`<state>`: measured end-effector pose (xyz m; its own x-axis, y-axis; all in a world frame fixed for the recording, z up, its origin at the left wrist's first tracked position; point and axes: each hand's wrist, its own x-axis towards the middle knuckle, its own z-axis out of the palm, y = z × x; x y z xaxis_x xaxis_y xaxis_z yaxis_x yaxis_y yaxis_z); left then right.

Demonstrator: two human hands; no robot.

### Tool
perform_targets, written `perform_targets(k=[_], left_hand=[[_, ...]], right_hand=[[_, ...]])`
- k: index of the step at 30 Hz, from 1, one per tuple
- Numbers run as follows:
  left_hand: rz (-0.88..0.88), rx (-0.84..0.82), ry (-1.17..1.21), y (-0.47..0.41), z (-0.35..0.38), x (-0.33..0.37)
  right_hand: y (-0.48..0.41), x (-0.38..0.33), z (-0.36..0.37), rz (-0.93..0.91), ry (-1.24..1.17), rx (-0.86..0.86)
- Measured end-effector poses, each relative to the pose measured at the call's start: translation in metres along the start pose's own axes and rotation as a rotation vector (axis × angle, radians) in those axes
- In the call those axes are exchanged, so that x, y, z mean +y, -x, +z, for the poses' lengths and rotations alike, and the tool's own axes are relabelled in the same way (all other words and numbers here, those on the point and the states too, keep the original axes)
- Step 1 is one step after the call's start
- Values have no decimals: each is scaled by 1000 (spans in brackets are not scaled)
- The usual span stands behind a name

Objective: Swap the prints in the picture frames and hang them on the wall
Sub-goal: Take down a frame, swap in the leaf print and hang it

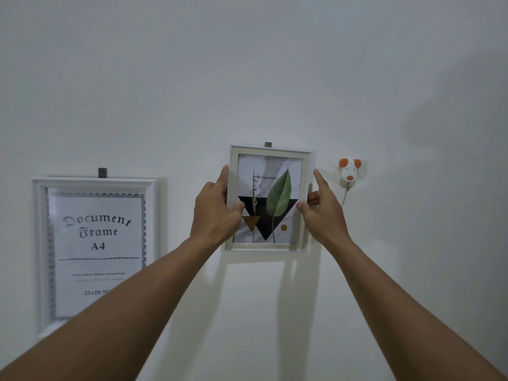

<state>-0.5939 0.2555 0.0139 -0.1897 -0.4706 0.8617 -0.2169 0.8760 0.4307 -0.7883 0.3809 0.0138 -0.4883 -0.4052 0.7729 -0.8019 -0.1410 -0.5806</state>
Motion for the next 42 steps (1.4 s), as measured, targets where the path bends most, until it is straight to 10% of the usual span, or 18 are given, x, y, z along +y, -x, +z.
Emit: perform_targets(k=[42], left_hand=[[5,-19,39,2,-1,3]], right_hand=[[-2,-2,-1,-43,15,31]])
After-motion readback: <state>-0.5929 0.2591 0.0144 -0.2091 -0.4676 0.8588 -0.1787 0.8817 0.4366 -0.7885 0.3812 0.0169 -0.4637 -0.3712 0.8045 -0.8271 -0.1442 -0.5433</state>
